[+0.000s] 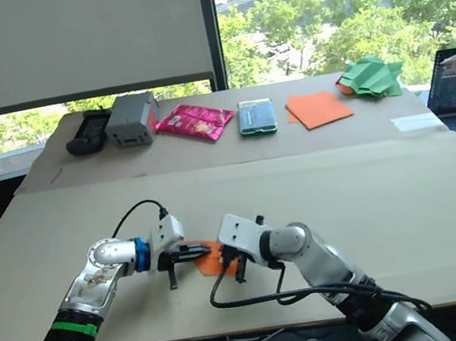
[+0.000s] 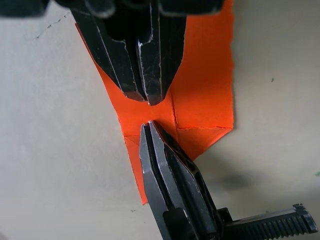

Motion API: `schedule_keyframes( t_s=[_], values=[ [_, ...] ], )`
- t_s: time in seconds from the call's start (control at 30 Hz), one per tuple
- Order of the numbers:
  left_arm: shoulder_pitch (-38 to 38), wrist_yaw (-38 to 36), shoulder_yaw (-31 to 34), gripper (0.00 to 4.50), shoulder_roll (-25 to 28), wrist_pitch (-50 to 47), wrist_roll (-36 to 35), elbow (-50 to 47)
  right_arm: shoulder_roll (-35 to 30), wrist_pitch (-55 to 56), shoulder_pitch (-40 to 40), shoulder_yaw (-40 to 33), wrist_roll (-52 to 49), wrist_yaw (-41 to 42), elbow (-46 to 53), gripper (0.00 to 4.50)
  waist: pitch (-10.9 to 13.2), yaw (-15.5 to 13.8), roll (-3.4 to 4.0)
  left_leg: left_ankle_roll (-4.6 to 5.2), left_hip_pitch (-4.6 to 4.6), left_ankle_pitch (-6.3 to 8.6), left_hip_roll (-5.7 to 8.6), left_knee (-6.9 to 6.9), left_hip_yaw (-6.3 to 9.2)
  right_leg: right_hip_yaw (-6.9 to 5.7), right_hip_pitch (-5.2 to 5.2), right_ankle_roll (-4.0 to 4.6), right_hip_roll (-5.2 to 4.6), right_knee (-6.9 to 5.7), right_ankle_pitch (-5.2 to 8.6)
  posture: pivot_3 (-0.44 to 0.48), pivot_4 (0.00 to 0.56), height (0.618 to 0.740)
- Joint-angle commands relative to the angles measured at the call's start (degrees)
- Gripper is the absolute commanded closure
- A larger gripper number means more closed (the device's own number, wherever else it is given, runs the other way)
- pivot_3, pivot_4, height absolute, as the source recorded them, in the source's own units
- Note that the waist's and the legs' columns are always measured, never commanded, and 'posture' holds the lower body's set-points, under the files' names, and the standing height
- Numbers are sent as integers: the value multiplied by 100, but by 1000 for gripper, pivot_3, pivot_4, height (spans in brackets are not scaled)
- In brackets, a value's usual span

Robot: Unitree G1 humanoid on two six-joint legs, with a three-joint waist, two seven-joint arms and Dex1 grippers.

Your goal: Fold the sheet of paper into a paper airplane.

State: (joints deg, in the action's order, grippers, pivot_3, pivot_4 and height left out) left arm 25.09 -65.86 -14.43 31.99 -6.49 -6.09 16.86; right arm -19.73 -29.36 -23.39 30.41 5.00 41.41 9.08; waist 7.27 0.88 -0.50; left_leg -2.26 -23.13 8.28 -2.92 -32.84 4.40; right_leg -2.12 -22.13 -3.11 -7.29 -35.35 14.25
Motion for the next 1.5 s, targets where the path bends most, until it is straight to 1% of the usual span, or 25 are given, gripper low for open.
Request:
schedule_keyframes(
  t_s=[0.03,0.17,0.3,0.47,0.7,0.97,1.23,1.5],
  values=[
    [-222,65,-146,4355,130,-202,269,135,36,180,23,126,77,39,-43,4470,0,-1,0,0,0,0,0,0,0,0,0,0,0,0,0,0,150,702],
    [-237,88,-146,4355,163,-223,267,81,0,62,41,188,231,11,-312,4470,-8,1,1,-1,2,1,0,0,0,0,1,0,0,1,0,0,150,702],
    [-247,91,-165,4355,186,-214,266,52,29,-285,36,92,218,-43,-557,4470,-20,3,11,-6,6,4,0,0,0,0,2,1,0,0,1,0,150,702],
    [-252,82,-206,4355,215,-171,299,46,-24,-854,108,119,55,163,-593,4470,-52,-10,23,-36,7,23,0,0,0,0,4,1,0,0,1,0,150,702],
    [-279,17,-325,4355,300,-47,359,63,-136,-1333,206,72,-8,92,-654,4470,-93,-41,29,-40,7,25,1,-1,-1,0,8,2,-2,3,2,0,150,702],
    [-277,4,-377,4355,333,-8,376,108,-375,-1604,533,-119,-101,16,-267,4470,-123,-124,32,-45,4,28,2,-1,-2,0,8,1,-4,14,3,0,150,702],
    [-268,-35,-412,4355,362,0,366,85,-641,-1794,802,-154,-148,-5,69,4470,-141,-157,31,-49,0,31,3,-1,-4,-1,8,0,-7,24,4,0,150,702],
    [-262,-48,-430,4355,355,7,382,102,-1103,-1945,1235,-274,-269,-46,458,4470,-152,-170,27,-52,-2,32,5,-1,-5,-2,10,-2,-12,32,5,0,150,702]
  ],
)
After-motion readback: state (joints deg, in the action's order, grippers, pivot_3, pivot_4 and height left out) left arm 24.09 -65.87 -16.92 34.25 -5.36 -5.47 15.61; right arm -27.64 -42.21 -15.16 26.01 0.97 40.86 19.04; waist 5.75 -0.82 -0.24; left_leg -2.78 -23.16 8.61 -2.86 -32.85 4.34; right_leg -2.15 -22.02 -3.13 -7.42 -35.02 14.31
